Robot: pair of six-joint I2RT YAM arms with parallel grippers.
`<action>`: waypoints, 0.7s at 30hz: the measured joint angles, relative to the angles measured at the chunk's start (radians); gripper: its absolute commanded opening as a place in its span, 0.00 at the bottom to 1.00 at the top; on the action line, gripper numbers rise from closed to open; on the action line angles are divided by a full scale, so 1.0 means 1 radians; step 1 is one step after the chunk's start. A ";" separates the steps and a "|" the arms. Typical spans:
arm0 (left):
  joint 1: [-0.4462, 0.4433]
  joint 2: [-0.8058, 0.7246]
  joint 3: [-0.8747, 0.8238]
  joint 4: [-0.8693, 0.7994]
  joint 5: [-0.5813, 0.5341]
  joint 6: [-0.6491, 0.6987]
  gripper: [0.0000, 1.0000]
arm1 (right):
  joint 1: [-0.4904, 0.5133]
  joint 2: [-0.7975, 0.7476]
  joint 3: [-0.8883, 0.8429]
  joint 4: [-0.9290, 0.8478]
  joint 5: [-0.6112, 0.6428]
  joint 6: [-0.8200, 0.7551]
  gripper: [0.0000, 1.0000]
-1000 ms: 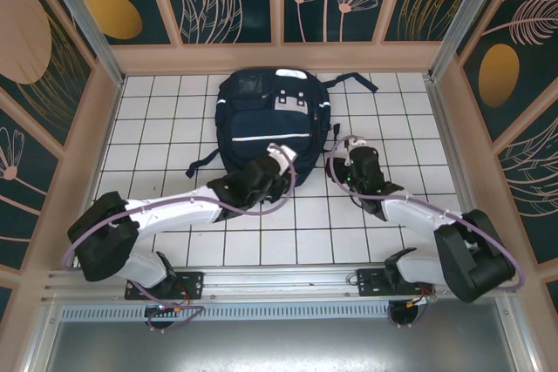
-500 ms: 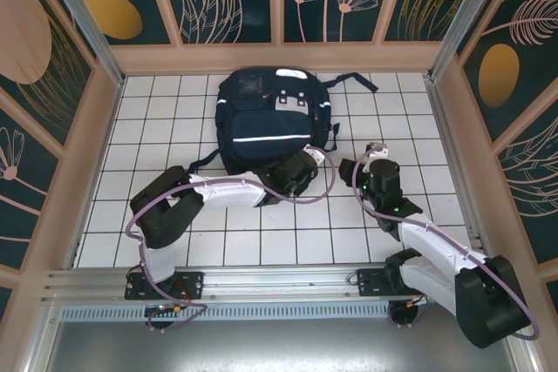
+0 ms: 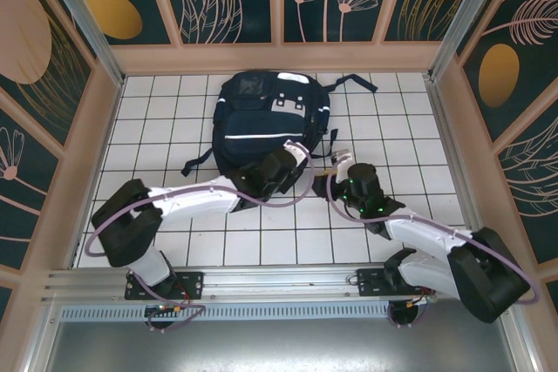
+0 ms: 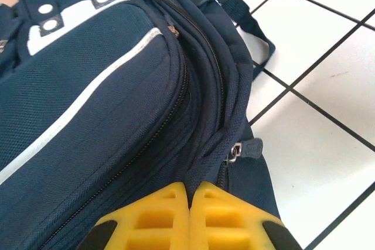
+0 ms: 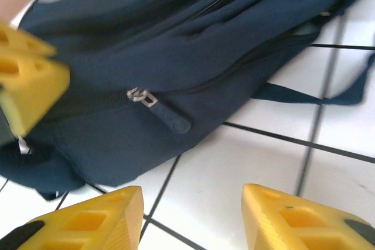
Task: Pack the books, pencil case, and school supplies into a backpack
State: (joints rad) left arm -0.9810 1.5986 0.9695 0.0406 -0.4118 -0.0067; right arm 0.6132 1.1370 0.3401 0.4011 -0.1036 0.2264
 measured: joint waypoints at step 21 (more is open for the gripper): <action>0.027 -0.127 -0.121 0.001 0.063 -0.048 0.00 | 0.041 0.397 0.149 0.206 -0.177 -0.116 0.50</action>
State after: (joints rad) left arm -0.9535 1.4719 0.8486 0.0418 -0.3485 -0.0551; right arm 0.6544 1.5341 0.4892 0.6067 -0.2806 0.1101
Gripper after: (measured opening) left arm 0.066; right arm 0.502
